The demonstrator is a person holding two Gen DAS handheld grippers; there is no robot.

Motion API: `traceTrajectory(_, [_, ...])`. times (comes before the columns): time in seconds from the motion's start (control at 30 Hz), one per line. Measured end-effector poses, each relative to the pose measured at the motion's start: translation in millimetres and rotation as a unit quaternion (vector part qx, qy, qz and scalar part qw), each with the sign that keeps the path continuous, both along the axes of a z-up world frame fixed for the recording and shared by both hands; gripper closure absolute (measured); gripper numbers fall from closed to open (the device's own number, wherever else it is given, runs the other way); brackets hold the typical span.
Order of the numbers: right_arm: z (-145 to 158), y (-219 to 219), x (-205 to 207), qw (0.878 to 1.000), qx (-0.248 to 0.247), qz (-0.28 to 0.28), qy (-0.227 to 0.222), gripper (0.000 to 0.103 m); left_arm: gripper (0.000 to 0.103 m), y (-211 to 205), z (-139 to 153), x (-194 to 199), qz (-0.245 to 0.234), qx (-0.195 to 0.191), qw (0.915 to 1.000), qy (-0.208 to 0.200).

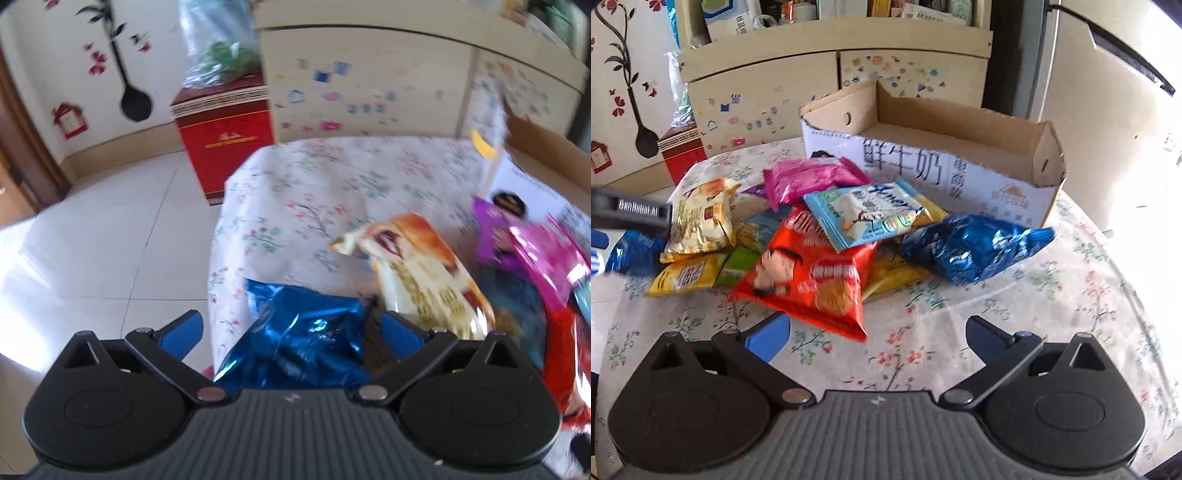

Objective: Organize snacks
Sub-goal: 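Move both tools toward the snack pile beside the cardboard box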

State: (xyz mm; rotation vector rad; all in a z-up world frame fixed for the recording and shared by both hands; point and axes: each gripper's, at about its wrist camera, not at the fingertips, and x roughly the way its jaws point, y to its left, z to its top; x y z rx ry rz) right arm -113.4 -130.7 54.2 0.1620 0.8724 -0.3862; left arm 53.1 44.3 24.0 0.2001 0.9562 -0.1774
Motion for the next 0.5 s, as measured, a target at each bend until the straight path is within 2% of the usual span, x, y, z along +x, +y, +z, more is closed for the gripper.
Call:
traceTrajectory(0.17, [7,-2,-1,1.0,-0.016,-0.014,0.007,0.0,0.002,-12,4,-26,-0.034,-0.005,0.9993,0.011])
traceTrajectory(0.4, [13,-15,-7,0.998,-0.007,-0.053,0.012,0.0,0.002,-26,7,-67,-0.086,-0.014,0.996,0.022])
traceTrajectory(0.5, [17,-23,-10,0.997,-0.001,-0.071,0.011,0.0,0.002,-33,12,-82,-0.102,-0.015,0.9946,0.015])
